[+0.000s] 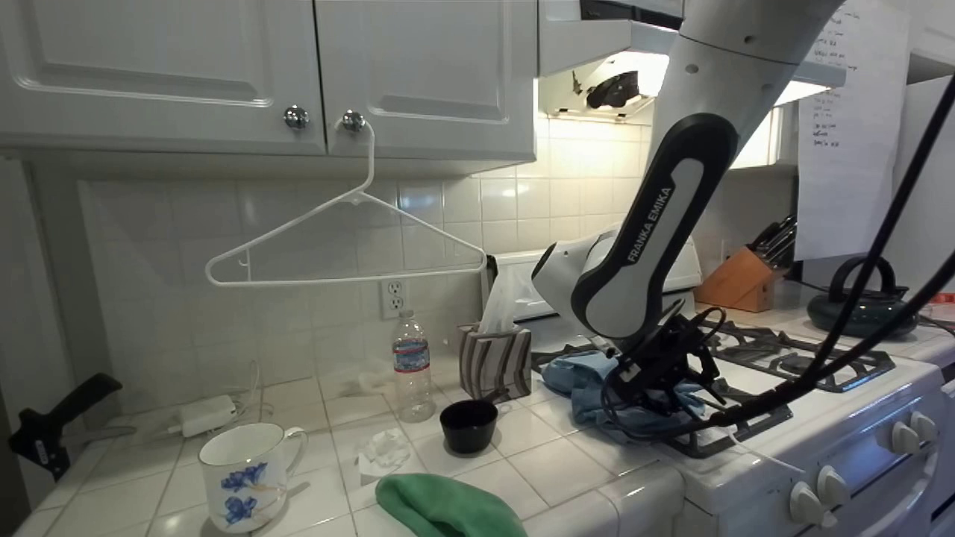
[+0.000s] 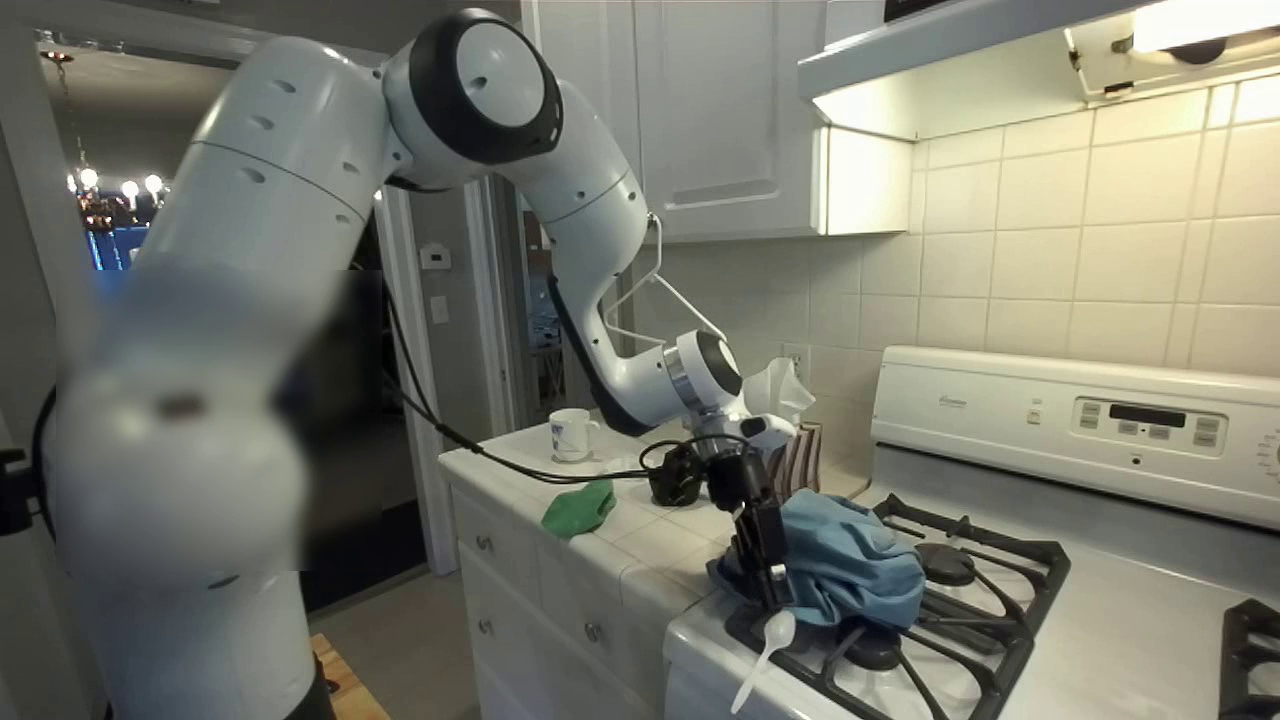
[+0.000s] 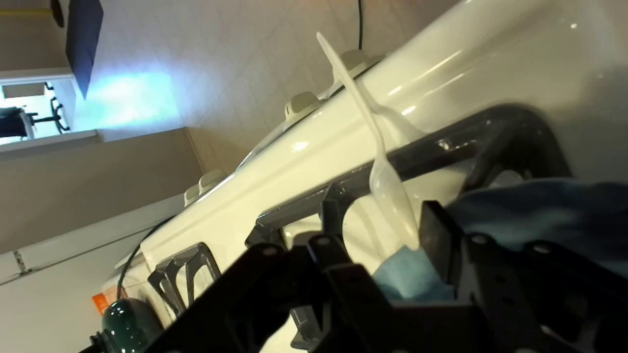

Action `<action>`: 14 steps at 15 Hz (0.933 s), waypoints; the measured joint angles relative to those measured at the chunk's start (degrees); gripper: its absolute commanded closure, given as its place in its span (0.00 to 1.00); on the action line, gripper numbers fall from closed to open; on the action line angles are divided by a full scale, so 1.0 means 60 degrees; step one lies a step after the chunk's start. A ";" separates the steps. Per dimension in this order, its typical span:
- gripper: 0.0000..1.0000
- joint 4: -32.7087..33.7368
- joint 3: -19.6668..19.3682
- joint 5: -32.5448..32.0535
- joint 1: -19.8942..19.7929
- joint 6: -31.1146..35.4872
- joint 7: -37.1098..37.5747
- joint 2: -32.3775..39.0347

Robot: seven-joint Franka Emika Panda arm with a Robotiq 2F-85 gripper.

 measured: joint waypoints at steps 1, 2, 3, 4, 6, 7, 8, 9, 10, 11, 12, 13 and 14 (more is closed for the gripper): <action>0.92 -0.0006 -0.0035 0.0000 -0.0018 -0.0042 0.0000 0.0006; 0.48 -0.0011 -0.0068 0.0000 -0.0036 -0.0064 0.0000 0.0016; 0.53 -0.0015 -0.0097 0.0000 -0.0050 -0.0088 0.0000 0.0027; 0.52 -0.0016 -0.0116 0.0000 -0.0063 -0.0104 0.0000 0.0040; 0.40 -0.0017 -0.0136 0.0000 -0.0088 -0.0129 0.0000 0.0079; 0.33 -0.0017 -0.0140 0.0000 -0.0097 -0.0149 0.0000 0.0099; 0.25 -0.0020 -0.0140 0.0000 -0.0107 -0.0154 0.0000 0.0119; 0.19 -0.0035 -0.0138 0.0000 -0.0114 -0.0154 -0.0021 0.0128; 0.11 -0.0057 -0.0124 0.0010 -0.0133 -0.0122 -0.0113 0.0128; 0.05 -0.0072 -0.0101 0.0043 -0.0163 -0.0076 -0.0223 0.0126; 0.01 -0.0083 -0.0081 0.0114 -0.0199 -0.0006 -0.0347 0.0114; 0.00 -0.0102 -0.0088 0.0160 -0.0247 -0.0004 -0.0494 0.0072; 0.00 -0.0133 -0.0091 0.0233 -0.0327 0.0036 -0.0653 0.0008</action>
